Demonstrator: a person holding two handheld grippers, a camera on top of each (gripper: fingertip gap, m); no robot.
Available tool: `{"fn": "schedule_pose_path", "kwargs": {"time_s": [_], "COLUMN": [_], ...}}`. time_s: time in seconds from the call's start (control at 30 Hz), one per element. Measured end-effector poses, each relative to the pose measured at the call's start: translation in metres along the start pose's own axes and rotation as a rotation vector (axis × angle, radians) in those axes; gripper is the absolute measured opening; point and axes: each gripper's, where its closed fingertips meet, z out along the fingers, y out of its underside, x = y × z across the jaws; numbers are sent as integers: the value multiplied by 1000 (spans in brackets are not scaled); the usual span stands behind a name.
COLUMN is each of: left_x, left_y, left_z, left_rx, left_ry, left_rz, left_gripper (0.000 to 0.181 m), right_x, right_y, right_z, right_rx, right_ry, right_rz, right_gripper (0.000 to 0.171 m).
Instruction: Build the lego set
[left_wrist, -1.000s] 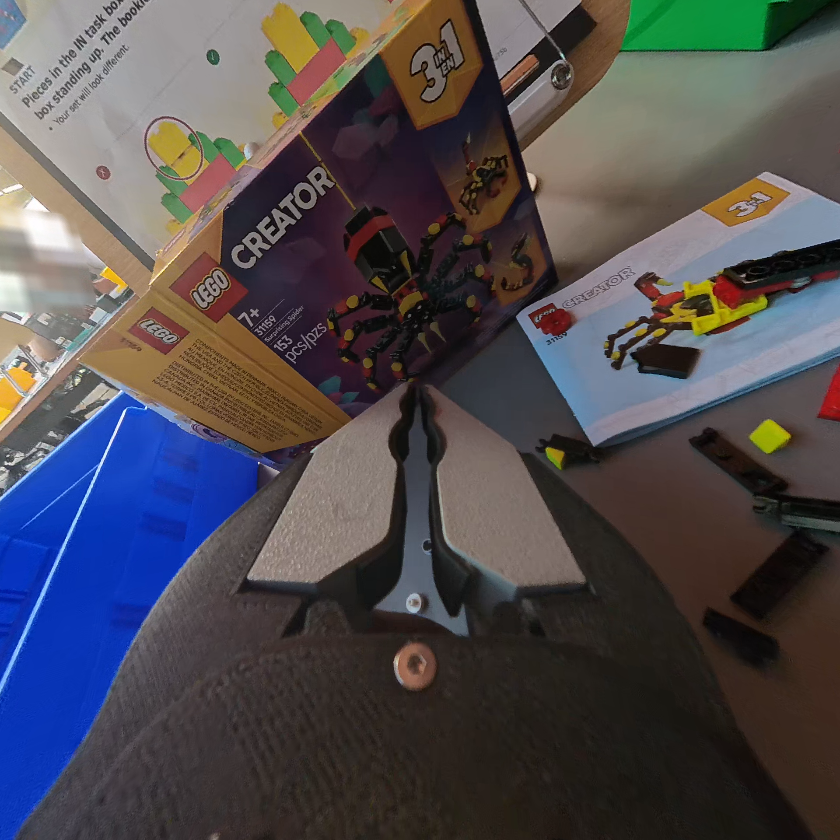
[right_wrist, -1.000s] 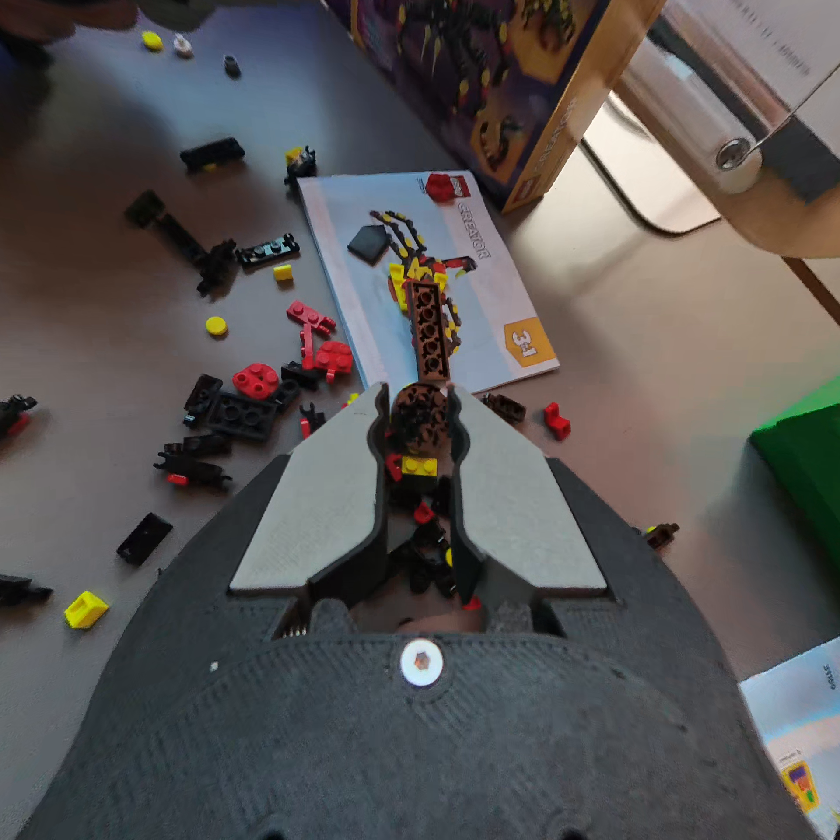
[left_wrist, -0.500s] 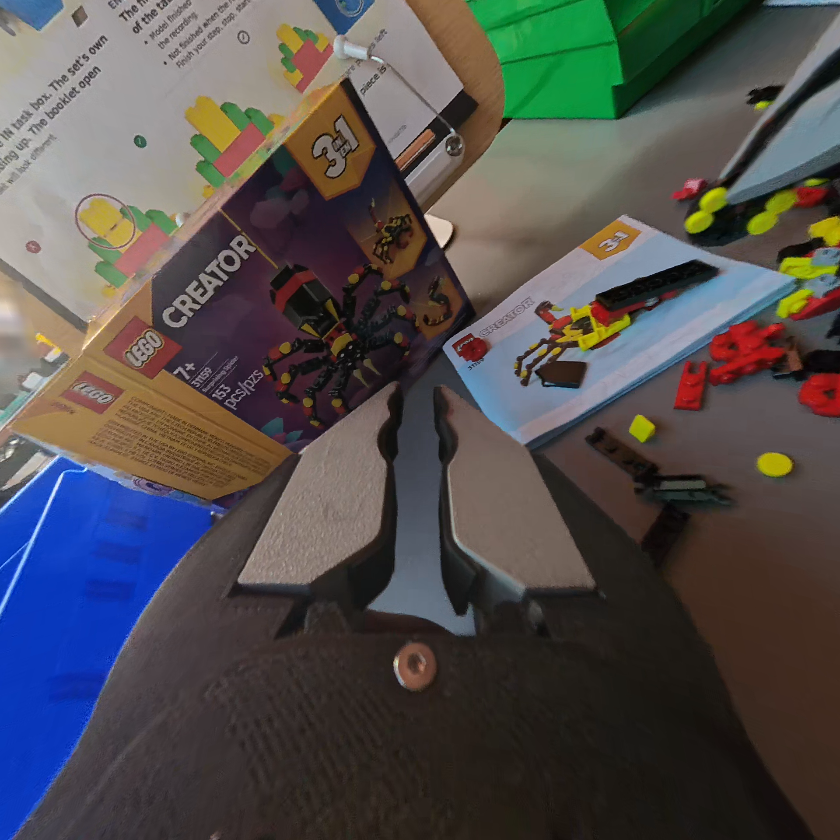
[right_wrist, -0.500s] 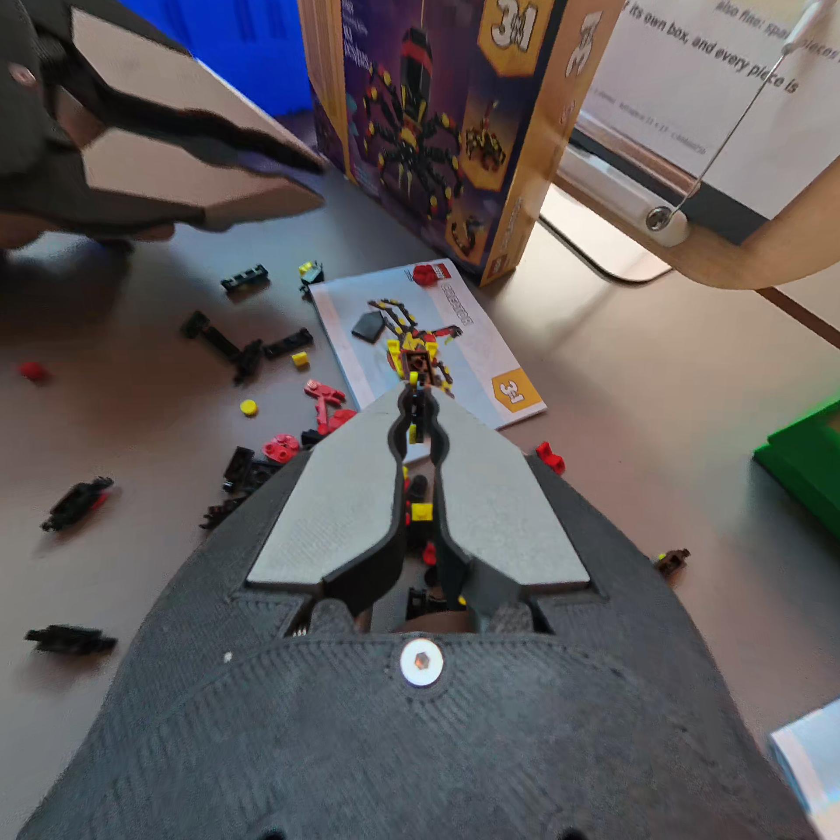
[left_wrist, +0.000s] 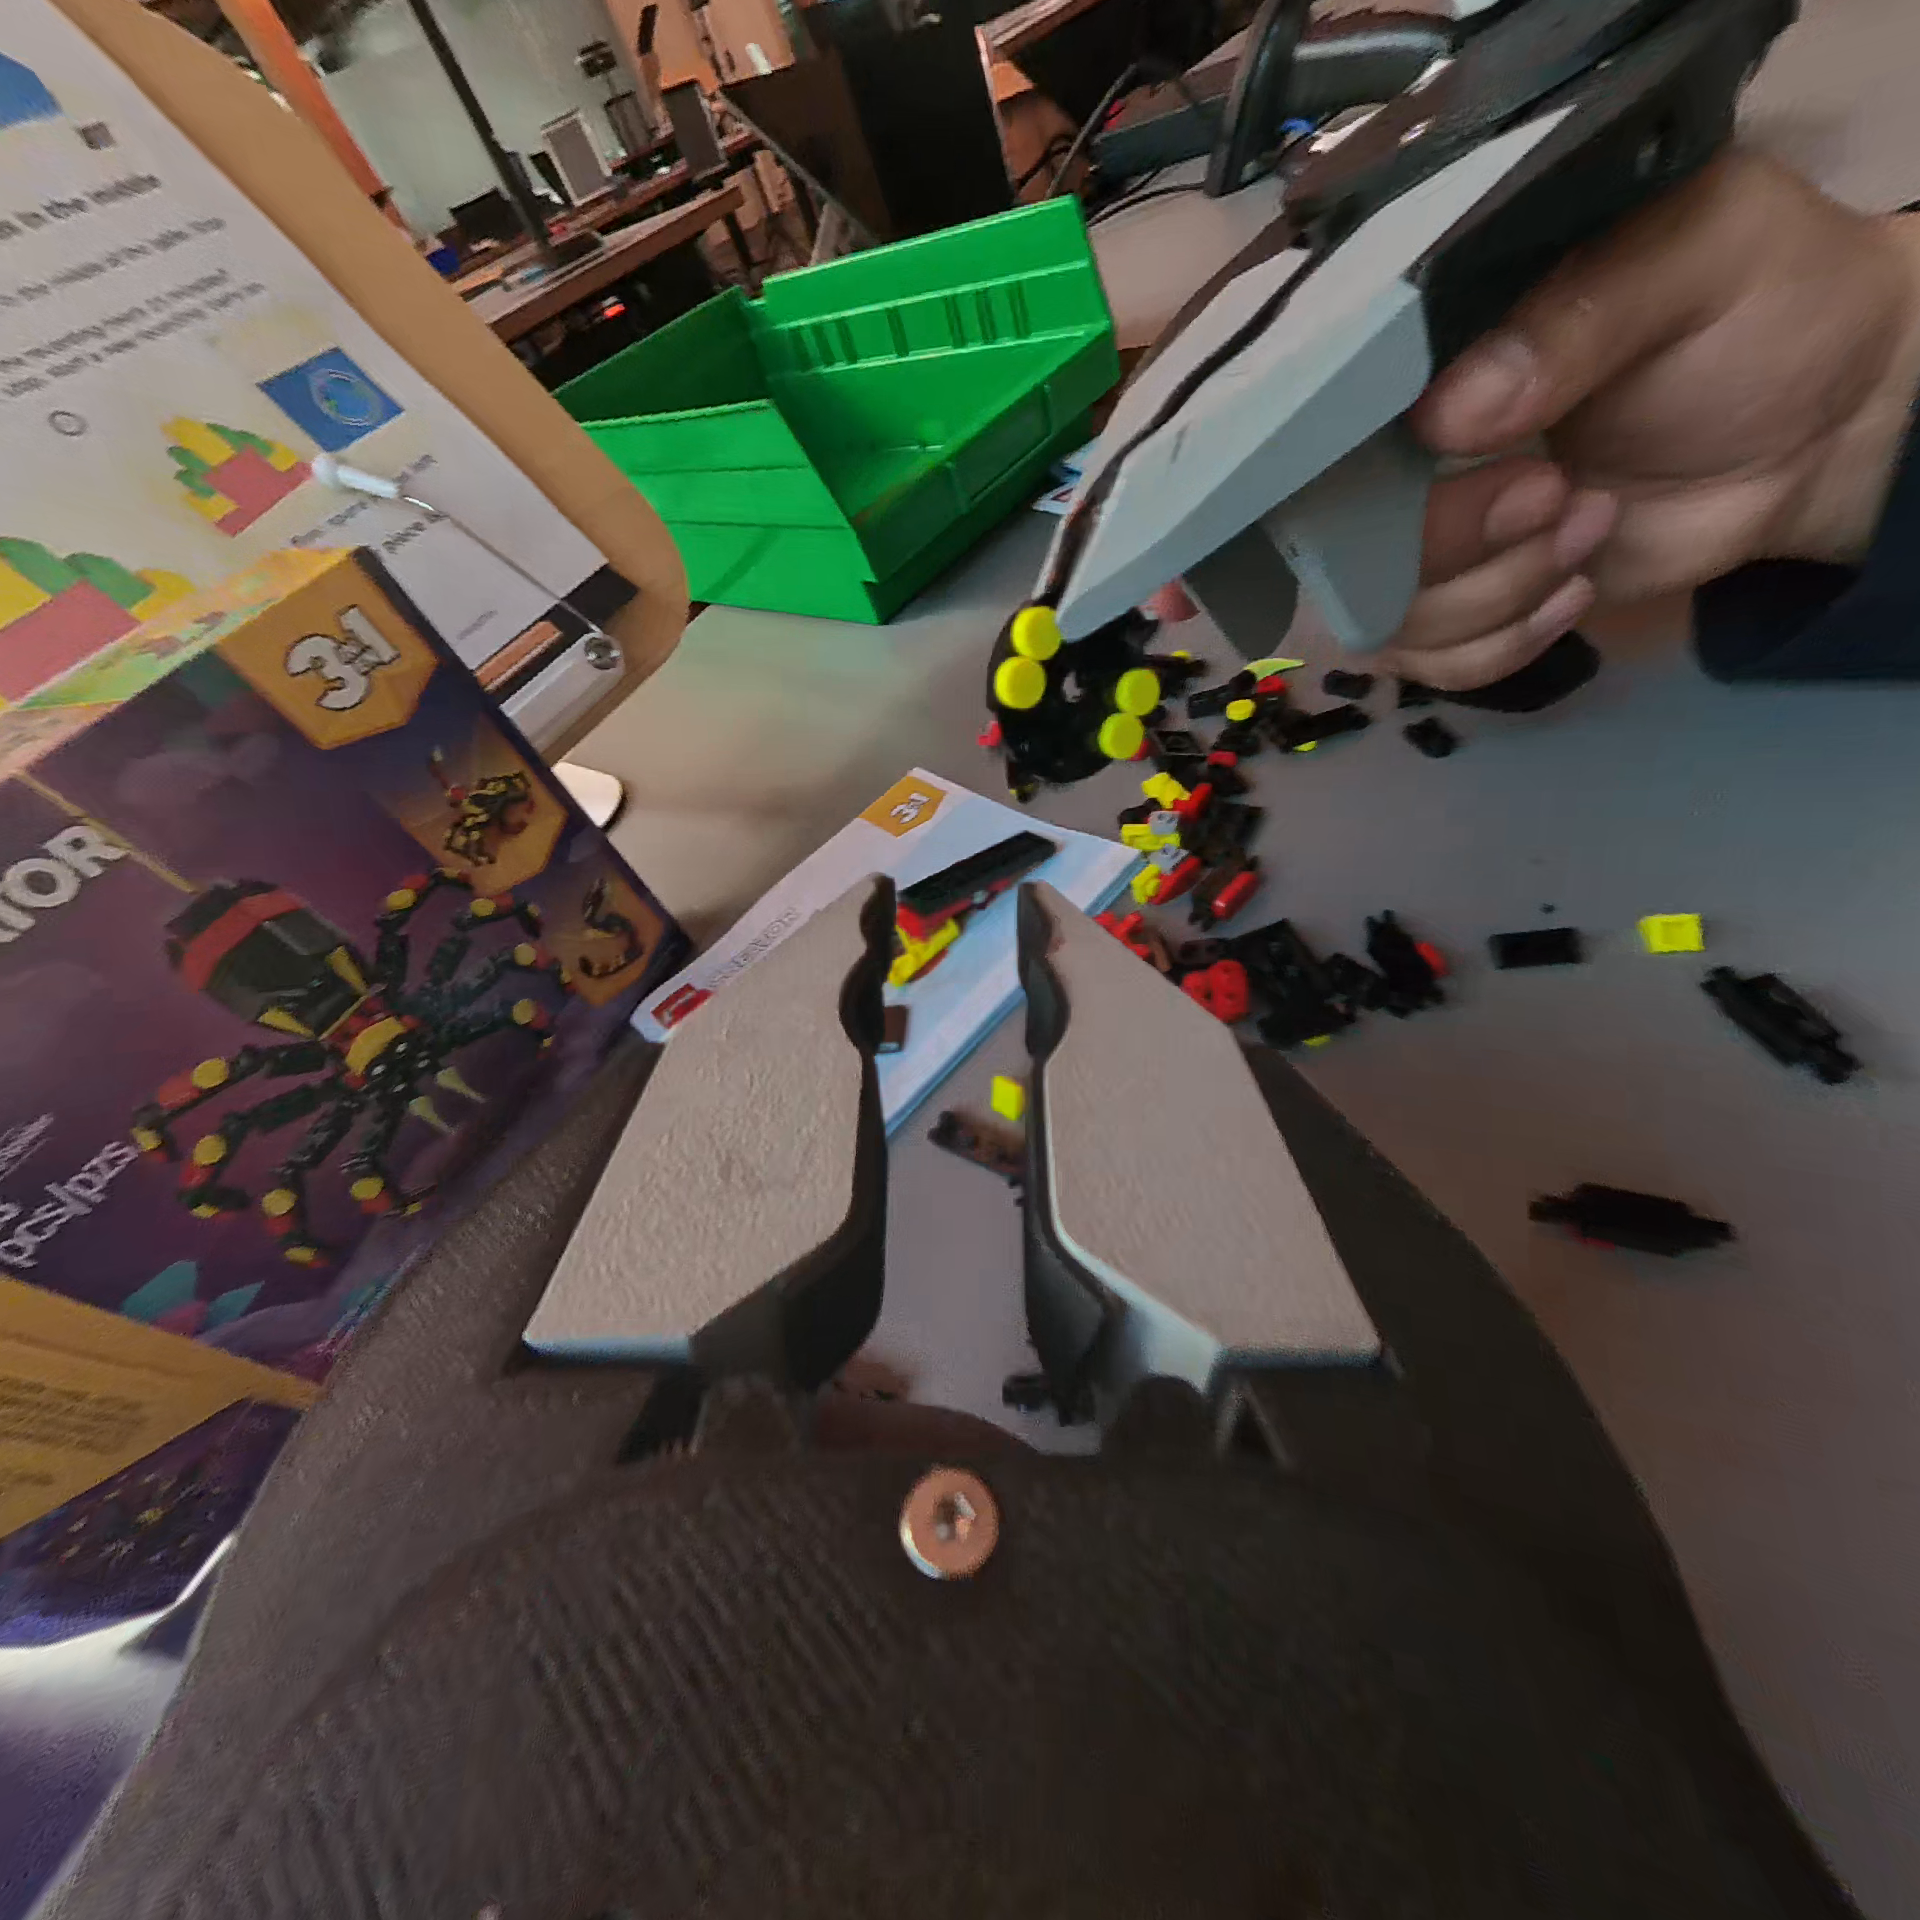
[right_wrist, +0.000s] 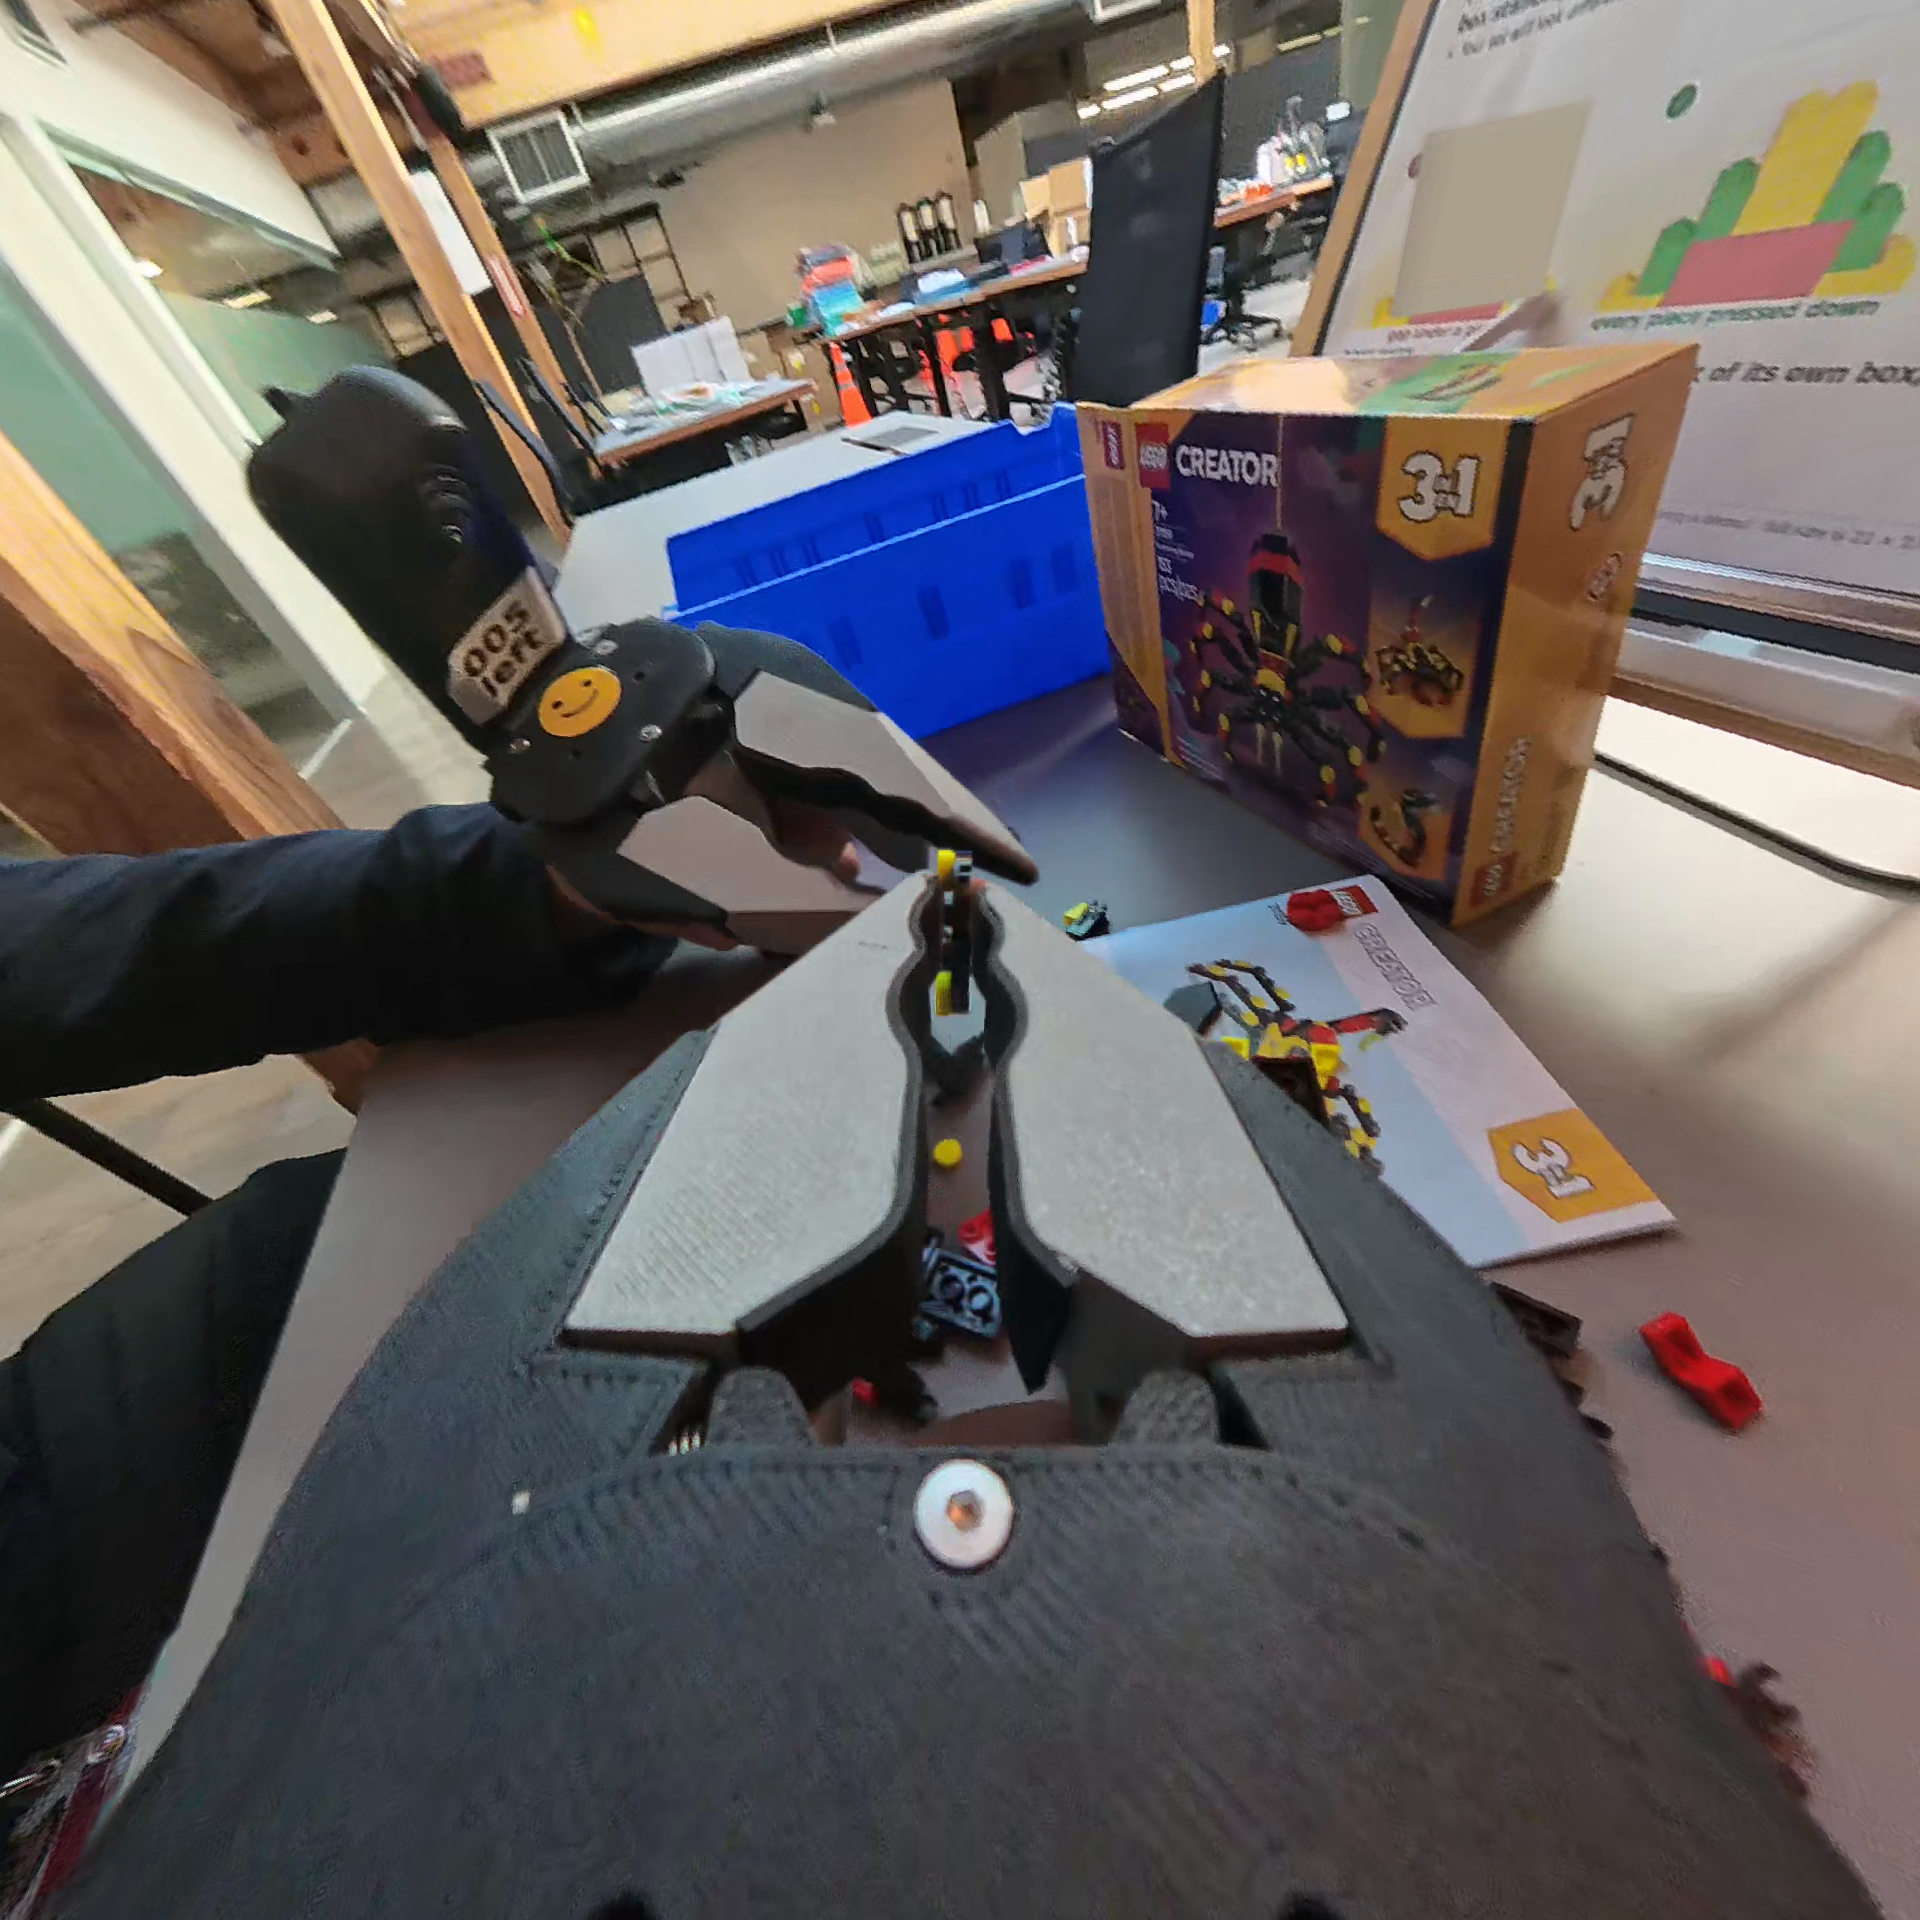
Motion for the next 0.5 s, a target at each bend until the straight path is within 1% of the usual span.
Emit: {"fn": "schedule_pose_path", "kwargs": {"time_s": [0.23,0.33,0.5], "left_x": [24,34,32], "left_y": [-10,-14,-14], "left_z": [-2,-4,-4], "left_rx": [49,70,68], "left_ry": [140,199,198], "left_rz": [-35,-48,-56], "left_gripper": [23,23,19], "right_x": [-25,-30,-31], "right_y": [-3,0,-7], "right_z": [4,6,2], "right_rx": [26,12,51], "right_ry": [-139,-164,-187], "right_rz": [7,3,38], "right_gripper": [1,1,1]}}
